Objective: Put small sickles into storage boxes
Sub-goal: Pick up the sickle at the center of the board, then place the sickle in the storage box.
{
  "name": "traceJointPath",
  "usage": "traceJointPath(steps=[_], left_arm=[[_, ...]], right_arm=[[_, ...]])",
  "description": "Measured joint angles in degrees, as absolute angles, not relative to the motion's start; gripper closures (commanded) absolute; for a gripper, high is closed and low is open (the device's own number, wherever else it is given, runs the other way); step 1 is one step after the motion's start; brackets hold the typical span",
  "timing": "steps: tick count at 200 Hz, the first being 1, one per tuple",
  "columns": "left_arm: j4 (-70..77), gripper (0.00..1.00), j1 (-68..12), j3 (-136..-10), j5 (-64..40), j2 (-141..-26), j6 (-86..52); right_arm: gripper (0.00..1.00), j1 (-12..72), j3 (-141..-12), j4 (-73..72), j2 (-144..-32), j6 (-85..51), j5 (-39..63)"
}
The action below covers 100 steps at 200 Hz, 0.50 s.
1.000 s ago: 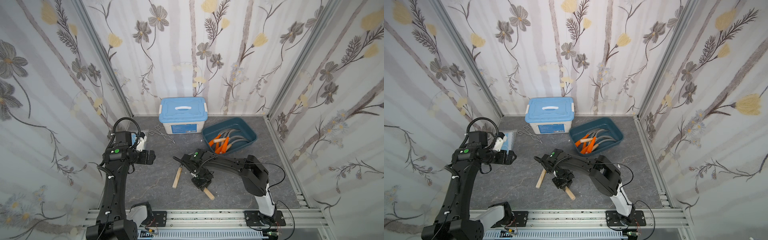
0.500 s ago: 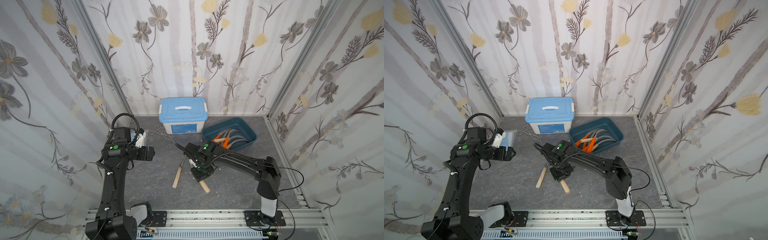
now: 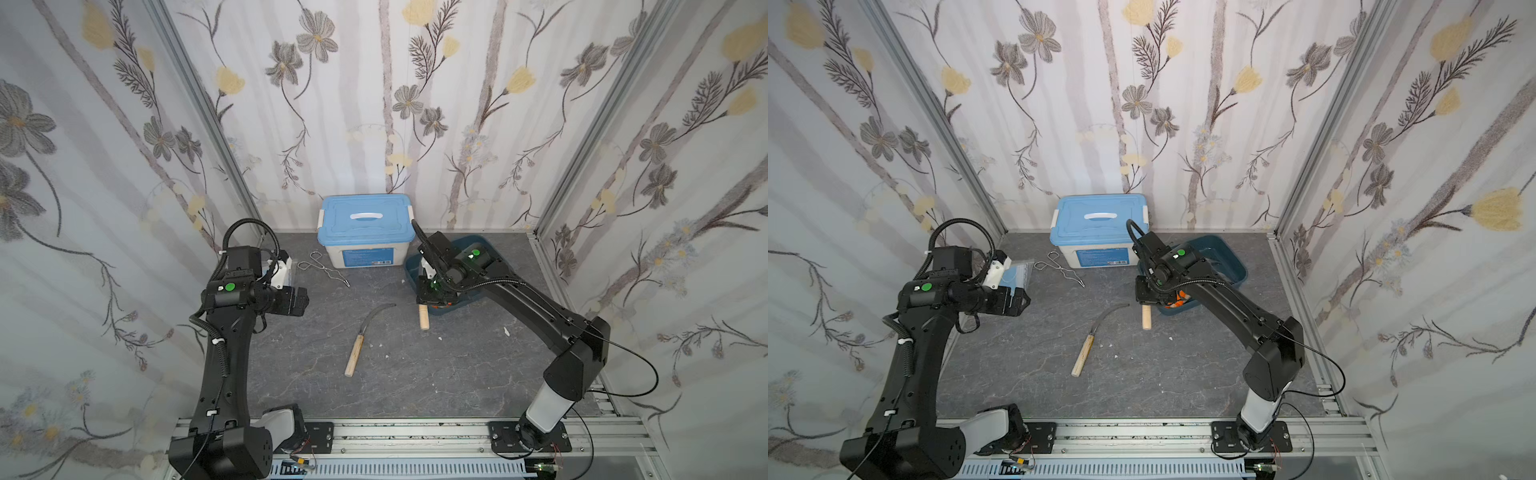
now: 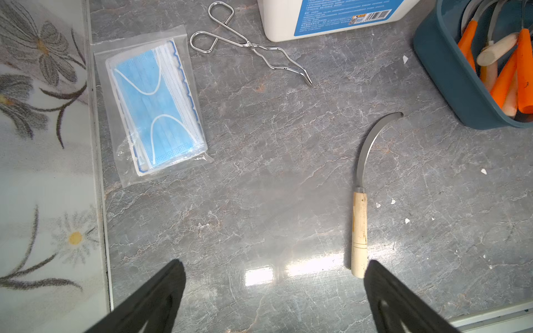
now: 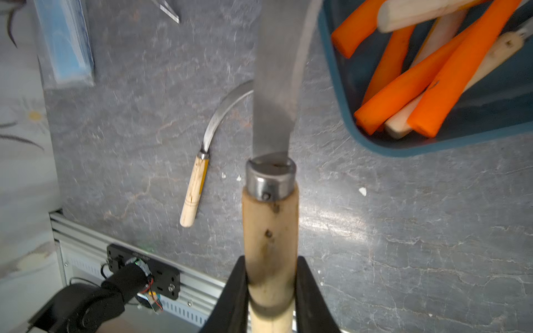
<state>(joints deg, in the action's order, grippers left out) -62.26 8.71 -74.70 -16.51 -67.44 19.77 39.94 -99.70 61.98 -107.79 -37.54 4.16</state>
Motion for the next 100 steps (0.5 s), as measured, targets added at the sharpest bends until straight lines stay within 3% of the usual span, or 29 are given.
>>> traceJointPath(steps=[100], left_arm=[[-63.1, 0.0, 7.2, -74.0, -15.0, -65.4, 20.3]], right_arm=[[0.91, 25.0, -99.8, 51.8, -113.9, -39.4, 3.4]])
